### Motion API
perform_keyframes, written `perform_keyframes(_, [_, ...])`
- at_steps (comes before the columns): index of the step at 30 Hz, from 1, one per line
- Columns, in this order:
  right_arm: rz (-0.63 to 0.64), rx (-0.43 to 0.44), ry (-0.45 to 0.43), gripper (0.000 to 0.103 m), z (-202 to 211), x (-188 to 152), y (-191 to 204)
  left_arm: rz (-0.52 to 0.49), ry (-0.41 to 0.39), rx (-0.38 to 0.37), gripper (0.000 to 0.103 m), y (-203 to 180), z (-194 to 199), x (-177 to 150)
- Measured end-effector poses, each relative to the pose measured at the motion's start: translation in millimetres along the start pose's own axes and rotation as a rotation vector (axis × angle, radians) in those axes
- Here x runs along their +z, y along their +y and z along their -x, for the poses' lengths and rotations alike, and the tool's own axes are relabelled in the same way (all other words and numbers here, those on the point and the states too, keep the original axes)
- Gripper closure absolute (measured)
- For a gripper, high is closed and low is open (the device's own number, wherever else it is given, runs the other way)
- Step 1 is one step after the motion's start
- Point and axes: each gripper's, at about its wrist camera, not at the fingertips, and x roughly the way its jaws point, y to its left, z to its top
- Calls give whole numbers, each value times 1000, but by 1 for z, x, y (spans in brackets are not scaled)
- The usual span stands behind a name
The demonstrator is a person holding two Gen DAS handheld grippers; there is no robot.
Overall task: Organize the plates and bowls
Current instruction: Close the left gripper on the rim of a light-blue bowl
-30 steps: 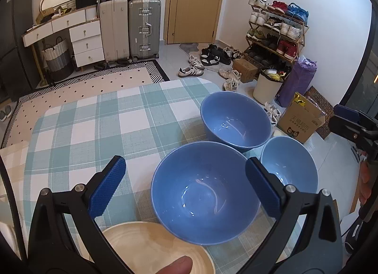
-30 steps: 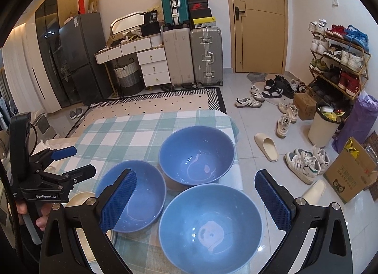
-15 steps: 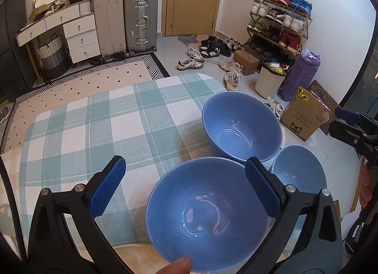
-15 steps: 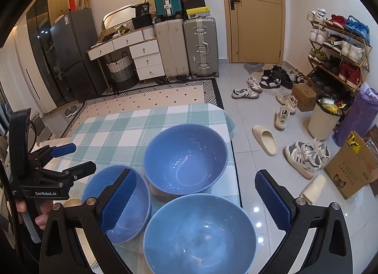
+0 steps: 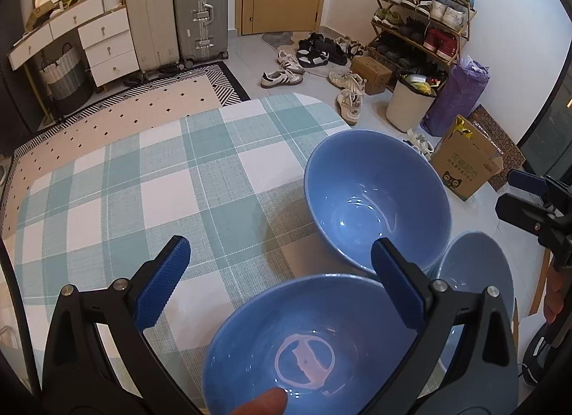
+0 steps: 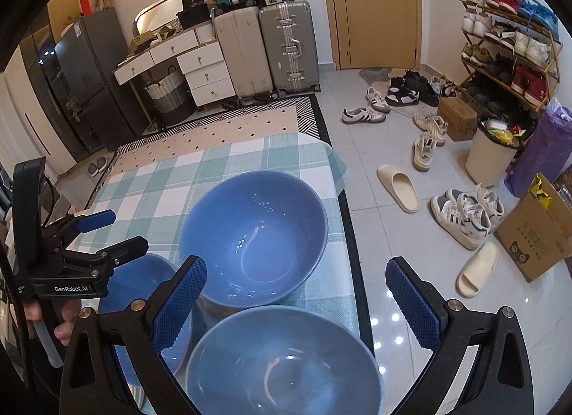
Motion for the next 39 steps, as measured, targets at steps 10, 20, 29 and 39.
perform_keyframes(10, [-13,-2,39,1,-28,7,-10,0,47,-27,5,0,-38,13])
perform_keyframes(20, [-36,26,92,2,-61,9,-18,-20,93,-48,12,-3,-69,21])
perform_keyframes(29, [-45,41,139,21,-87,9,-22,-40,126,-70,27,-8,-87,21])
perform_keyframes(39, [-27,71,172,40,-102,5,-23,-31,160,-75,49,-8,-102,21])
